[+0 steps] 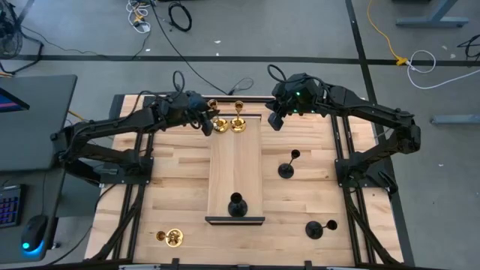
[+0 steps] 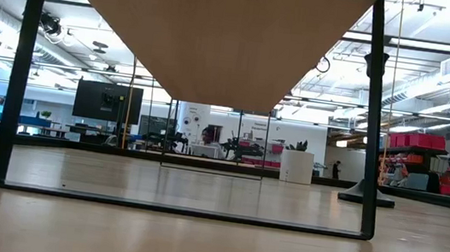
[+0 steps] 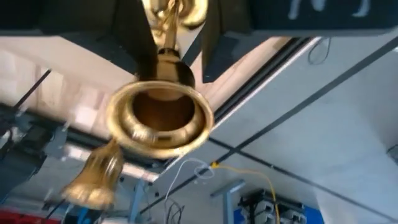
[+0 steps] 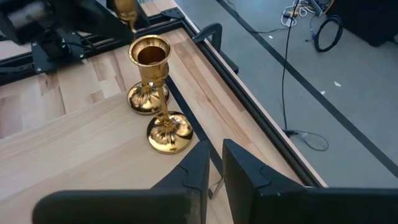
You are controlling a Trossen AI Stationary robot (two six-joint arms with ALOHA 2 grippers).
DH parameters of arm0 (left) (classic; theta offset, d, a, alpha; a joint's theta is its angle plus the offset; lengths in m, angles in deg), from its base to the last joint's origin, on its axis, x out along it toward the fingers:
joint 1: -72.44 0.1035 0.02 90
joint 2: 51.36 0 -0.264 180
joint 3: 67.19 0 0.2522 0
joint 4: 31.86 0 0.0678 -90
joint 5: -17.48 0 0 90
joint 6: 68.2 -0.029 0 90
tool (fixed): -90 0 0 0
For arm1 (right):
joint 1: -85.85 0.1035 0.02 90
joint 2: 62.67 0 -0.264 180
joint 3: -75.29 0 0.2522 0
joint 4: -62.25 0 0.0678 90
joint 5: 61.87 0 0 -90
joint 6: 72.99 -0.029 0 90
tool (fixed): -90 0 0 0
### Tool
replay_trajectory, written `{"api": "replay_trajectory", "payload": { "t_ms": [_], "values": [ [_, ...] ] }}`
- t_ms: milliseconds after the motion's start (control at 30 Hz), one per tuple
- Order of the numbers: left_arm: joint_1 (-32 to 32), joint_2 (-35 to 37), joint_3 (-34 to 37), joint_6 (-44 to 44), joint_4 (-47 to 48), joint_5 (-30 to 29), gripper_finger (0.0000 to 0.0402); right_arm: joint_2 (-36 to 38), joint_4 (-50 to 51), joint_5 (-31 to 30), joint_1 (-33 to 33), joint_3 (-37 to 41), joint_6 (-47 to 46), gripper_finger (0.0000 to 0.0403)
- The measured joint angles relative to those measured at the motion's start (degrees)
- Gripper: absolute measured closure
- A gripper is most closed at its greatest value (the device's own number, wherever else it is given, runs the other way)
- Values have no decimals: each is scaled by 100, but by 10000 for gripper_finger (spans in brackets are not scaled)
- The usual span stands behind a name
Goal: Pick & Place candle stick holders
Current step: Put the top gold candle holder on the shelf aligned with the other gold candle holder, then put the gold candle holder on the shelf aligned with the other gold candle holder
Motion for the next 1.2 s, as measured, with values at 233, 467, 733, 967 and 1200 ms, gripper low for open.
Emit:
{"api": "replay_trajectory", "payload": {
  "t_ms": [233, 467, 733, 967, 1200],
  "values": [
    [-20, 428, -6, 132, 190, 463, 215, 0, -57, -41, 2, 0, -5, 355],
    [-84, 945, -7, 306, 1044, 698, 196, 0, -68, -39, 0, 0, -11, 355],
    [-341, 1669, -9, 307, 1812, 875, 195, 0, -73, -41, 1, 0, -47, 355],
    [-950, 2355, -9, 629, 3145, 2314, 197, 0, -57, -41, -2, 0, -141, 355],
    [-1978, 2805, -9, 816, 3891, 3497, 218, 0, -59, -40, -3, 0, -505, 355]
  ]
}}
